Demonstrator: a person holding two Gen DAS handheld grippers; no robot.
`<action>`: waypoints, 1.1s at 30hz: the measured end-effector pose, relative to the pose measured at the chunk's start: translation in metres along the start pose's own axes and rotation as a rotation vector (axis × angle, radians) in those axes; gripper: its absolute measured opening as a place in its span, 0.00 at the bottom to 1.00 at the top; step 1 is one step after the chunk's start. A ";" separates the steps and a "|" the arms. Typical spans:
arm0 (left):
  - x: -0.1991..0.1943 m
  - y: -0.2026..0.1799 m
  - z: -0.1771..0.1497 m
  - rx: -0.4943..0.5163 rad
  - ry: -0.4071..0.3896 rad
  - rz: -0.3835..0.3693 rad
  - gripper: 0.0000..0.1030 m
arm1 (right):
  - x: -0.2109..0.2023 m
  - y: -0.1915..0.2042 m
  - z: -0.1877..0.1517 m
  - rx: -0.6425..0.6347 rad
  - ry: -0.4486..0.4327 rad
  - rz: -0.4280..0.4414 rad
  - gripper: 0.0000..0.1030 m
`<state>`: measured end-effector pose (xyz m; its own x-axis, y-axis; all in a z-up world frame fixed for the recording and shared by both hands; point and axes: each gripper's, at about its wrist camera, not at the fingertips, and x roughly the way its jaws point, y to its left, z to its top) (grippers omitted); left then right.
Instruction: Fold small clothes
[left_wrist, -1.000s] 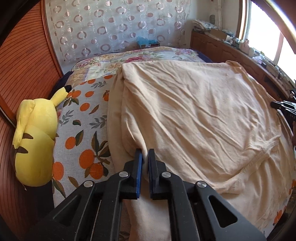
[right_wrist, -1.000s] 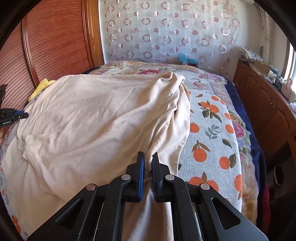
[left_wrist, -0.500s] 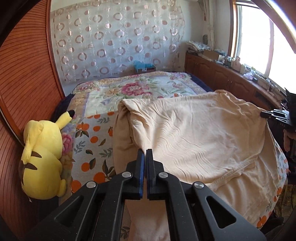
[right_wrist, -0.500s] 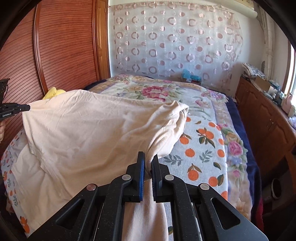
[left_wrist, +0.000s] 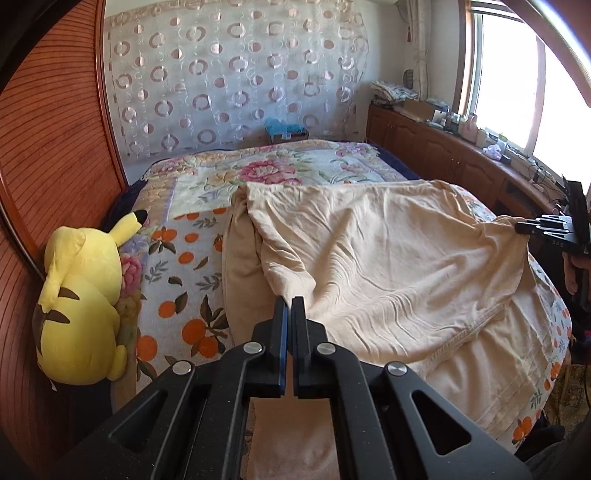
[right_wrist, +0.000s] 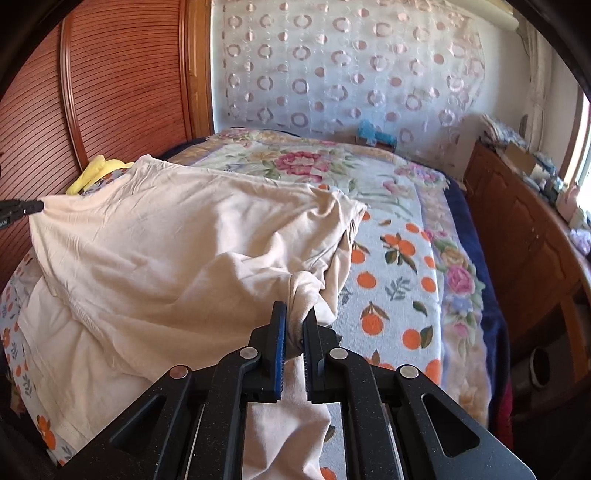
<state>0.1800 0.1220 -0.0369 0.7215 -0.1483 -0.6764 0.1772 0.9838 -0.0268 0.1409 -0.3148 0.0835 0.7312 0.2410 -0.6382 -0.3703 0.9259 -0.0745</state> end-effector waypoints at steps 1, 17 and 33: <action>0.002 0.000 -0.002 0.001 0.005 0.001 0.03 | 0.001 -0.001 0.000 0.012 -0.001 -0.009 0.19; 0.013 -0.003 -0.014 0.007 0.031 0.003 0.03 | -0.007 0.015 -0.050 0.098 0.015 0.074 0.44; 0.016 0.001 -0.014 -0.017 0.032 -0.024 0.03 | 0.049 0.030 -0.044 0.185 0.031 0.197 0.38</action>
<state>0.1825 0.1223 -0.0581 0.6954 -0.1684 -0.6986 0.1822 0.9817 -0.0553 0.1405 -0.2883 0.0166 0.6365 0.4154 -0.6499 -0.3904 0.9002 0.1930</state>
